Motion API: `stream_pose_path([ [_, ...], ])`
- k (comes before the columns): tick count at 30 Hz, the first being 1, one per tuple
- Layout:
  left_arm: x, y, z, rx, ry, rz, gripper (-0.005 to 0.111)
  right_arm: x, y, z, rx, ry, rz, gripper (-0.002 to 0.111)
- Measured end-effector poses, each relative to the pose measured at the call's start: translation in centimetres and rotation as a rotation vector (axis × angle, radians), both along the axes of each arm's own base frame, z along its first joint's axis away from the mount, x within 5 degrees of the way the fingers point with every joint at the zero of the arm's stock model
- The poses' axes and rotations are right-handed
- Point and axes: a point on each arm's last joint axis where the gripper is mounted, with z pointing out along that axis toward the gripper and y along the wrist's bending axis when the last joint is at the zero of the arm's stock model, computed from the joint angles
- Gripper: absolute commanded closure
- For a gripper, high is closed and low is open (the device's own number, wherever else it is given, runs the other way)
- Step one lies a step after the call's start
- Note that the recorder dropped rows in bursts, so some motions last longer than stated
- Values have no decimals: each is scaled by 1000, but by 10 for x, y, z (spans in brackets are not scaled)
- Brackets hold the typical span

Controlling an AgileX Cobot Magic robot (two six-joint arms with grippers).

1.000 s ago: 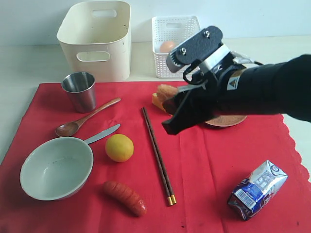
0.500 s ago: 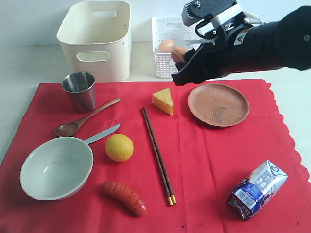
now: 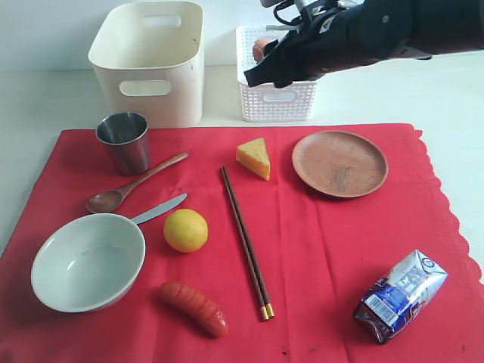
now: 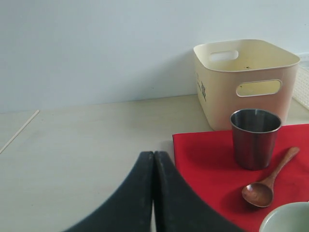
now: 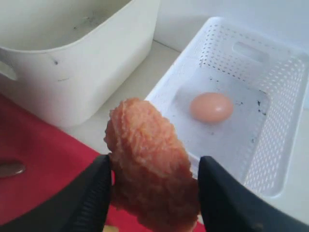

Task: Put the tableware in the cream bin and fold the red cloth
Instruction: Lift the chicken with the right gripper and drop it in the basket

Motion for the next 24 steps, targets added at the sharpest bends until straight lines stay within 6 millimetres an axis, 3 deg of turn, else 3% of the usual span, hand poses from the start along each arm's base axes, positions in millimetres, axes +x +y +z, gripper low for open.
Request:
stream_pose_path([
  [9, 0, 0, 0, 0, 0, 0, 106, 69, 2, -39, 11, -1, -87, 108],
  [13, 0, 0, 0, 0, 0, 0, 106, 85, 6, -52, 31, 10, -111, 105],
  [16, 0, 0, 0, 0, 0, 0, 106, 89, 9, -61, 34, 20, -117, 91],
  [20, 0, 0, 0, 0, 0, 0, 106, 91, 10, -70, 48, 47, -137, 65],
  [24, 0, 0, 0, 0, 0, 0, 106, 92, 10, -70, 55, 49, -143, 46],
])
